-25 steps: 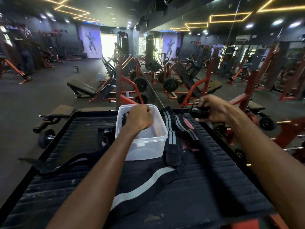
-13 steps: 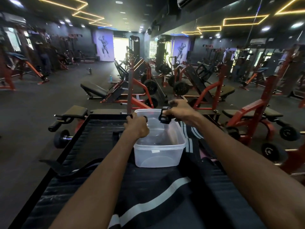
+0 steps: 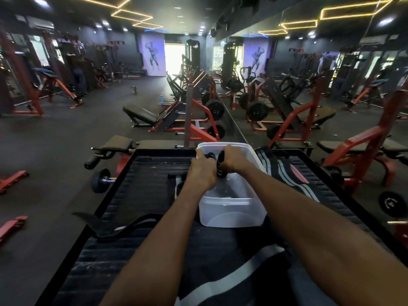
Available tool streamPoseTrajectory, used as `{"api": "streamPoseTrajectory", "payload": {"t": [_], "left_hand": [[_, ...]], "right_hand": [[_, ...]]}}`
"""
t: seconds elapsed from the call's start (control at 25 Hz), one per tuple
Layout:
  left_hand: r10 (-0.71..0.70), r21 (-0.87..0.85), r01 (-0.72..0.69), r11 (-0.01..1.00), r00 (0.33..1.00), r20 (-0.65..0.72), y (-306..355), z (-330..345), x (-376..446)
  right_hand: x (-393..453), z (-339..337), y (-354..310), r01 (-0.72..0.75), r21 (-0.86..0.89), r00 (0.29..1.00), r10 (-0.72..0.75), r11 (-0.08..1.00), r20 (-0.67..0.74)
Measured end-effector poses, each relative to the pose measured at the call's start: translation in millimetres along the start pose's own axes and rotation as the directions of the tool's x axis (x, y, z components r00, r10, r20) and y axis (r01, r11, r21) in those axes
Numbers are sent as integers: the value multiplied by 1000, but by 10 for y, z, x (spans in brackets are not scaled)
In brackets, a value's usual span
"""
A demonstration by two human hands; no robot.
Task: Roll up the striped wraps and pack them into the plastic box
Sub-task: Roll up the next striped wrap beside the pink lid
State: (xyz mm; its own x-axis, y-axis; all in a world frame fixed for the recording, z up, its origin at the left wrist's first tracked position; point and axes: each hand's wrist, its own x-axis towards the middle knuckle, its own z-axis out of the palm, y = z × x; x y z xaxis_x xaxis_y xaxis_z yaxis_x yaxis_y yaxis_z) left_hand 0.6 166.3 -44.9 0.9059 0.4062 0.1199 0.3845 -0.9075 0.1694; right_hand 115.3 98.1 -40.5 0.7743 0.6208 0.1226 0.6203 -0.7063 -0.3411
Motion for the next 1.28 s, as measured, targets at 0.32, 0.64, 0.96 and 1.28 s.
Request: {"api": "streamPoseTrajectory", "payload": {"t": [0.32,0.64,0.96,1.28], "left_hand": [[5,13,-5,1000,1000,-8,-4,19,3],[-13,-28,14,1000,1000,23,18,-31,-38],[-107,-50,108,993,994,17,94,-163,-118],[40,-282,-206,937,865,-501,1012,-425,-512]], "right_hand": [[6,44,17,14,113,998,-21,993,58],[-324,-316,41,39,134,999,-36,990,-28],[-948,-939,516,85,384,941,53,919,-334],[-1358,-1050,1504,-164,532,916,328,830,-230]]}}
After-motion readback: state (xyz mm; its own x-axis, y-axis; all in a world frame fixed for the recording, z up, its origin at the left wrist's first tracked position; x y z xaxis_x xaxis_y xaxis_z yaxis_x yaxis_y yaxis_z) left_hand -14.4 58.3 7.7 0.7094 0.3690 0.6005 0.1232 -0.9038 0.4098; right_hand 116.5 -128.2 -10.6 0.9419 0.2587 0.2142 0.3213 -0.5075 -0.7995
